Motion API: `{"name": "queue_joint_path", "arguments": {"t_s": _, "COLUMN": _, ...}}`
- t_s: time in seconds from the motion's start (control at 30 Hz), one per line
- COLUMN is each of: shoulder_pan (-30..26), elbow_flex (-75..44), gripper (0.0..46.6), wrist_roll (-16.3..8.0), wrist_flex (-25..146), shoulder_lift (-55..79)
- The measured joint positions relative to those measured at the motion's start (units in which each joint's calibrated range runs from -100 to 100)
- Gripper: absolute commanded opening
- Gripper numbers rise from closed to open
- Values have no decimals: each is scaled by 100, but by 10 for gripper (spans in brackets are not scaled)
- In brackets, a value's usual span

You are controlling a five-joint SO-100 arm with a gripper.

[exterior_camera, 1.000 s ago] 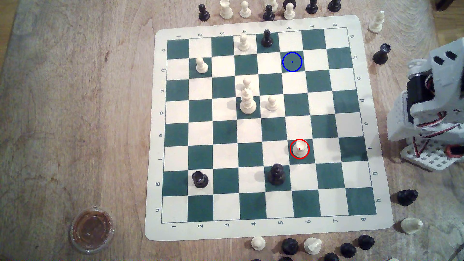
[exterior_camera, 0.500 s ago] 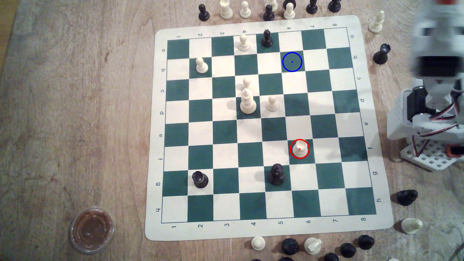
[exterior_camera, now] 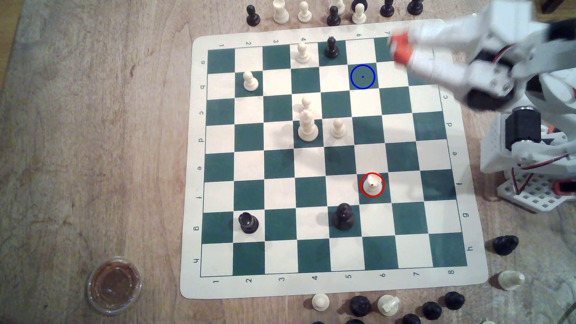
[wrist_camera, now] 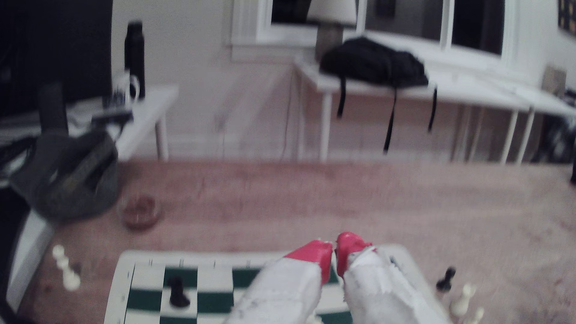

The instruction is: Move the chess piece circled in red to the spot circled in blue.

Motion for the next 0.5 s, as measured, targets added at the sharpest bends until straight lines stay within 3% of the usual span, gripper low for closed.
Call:
{"name": "queue_joint_path", "arguments": {"t_s": 0.17, "shoulder_pan": -656, "elbow_flex": -63, "gripper": 52, "wrist_roll": -484, "wrist_flex": 2127, "shoulder_lift": 0}}
{"name": "queue_joint_path", "arguments": {"t_s": 0.3, "shoulder_pan": -1261, "elbow_flex": -63, "gripper": 87, "wrist_roll": -503, "wrist_flex": 2940, "shoulder_lift": 0}}
{"name": "queue_joint_path", "arguments": {"t_s": 0.43, "shoulder_pan": -1681, "elbow_flex": 145, "gripper": 189, "wrist_roll": -449, "wrist_flex": 3100, "shoulder_lift": 251}}
{"name": "queue_joint_path", "arguments": {"t_s": 0.5, "shoulder_pan": -1858, "elbow_flex": 343, "gripper": 200, "wrist_roll": -440, "wrist_flex": 3084, "shoulder_lift": 687}}
